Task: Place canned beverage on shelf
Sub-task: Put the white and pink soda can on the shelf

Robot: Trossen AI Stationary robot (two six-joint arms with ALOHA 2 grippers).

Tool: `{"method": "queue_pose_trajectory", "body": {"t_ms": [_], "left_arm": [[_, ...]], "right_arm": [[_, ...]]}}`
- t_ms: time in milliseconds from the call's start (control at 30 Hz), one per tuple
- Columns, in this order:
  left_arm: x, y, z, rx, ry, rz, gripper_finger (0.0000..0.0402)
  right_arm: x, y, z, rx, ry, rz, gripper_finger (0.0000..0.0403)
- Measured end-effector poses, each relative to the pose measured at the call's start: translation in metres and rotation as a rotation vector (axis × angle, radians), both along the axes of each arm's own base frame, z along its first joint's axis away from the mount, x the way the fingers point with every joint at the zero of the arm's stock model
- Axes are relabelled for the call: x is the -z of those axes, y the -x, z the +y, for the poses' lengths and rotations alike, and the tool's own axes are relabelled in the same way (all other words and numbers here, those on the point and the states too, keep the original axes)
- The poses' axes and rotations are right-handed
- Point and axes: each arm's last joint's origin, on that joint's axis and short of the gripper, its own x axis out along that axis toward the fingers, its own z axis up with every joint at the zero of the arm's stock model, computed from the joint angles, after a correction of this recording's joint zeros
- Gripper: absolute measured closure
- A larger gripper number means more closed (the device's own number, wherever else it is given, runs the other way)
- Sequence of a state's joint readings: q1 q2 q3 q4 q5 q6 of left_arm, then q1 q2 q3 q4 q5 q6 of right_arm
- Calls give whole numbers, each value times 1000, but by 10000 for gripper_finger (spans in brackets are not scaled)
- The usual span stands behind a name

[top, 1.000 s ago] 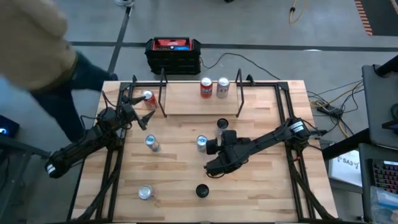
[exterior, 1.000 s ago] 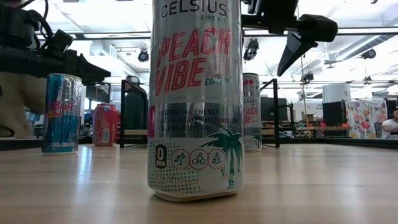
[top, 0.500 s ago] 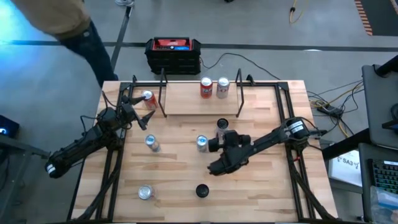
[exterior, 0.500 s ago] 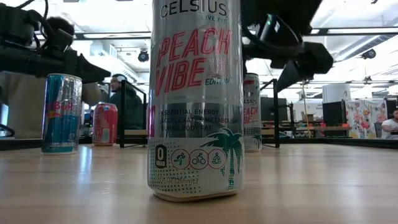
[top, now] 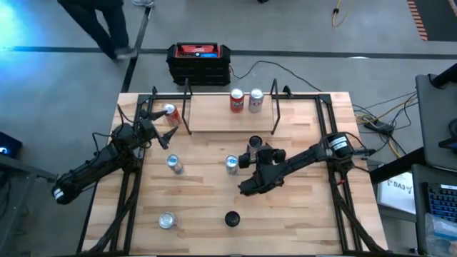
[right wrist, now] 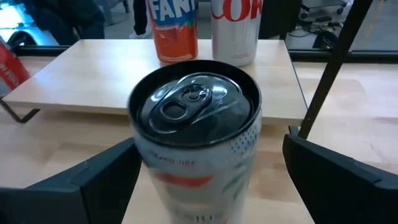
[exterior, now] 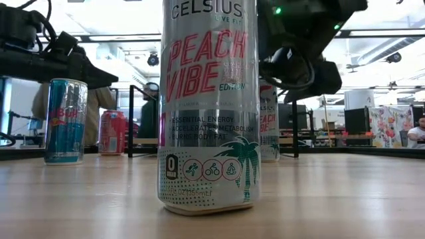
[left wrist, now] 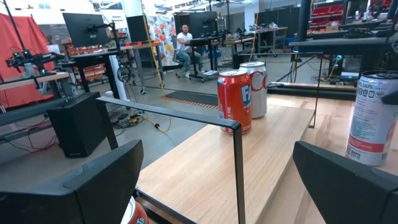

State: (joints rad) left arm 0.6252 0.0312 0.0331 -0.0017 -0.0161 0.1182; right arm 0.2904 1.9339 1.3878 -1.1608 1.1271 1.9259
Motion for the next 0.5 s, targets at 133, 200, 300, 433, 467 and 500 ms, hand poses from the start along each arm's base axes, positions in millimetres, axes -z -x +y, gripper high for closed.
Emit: {"method": "queue_pose_trajectory", "body": {"t_ms": [133, 200, 300, 433, 467, 500], "left_arm": [[0, 0, 0, 0, 0, 0, 3], [0, 0, 0, 0, 0, 0, 3], [0, 0, 0, 0, 0, 0, 3], [0, 0, 0, 0, 0, 0, 3], [0, 0, 0, 0, 0, 0, 3], [0, 0, 0, 0, 0, 0, 3]], "right_arm": [[1, -2, -6, 20, -5, -17, 35], [1, -3, -10, 29, -5, -17, 35], [1, -4, -13, 39, -5, -18, 35], [1, -4, -14, 42, -7, -24, 35], [1, -5, -14, 42, -7, -26, 35], [1, -5, -14, 42, -8, -29, 35]]}}
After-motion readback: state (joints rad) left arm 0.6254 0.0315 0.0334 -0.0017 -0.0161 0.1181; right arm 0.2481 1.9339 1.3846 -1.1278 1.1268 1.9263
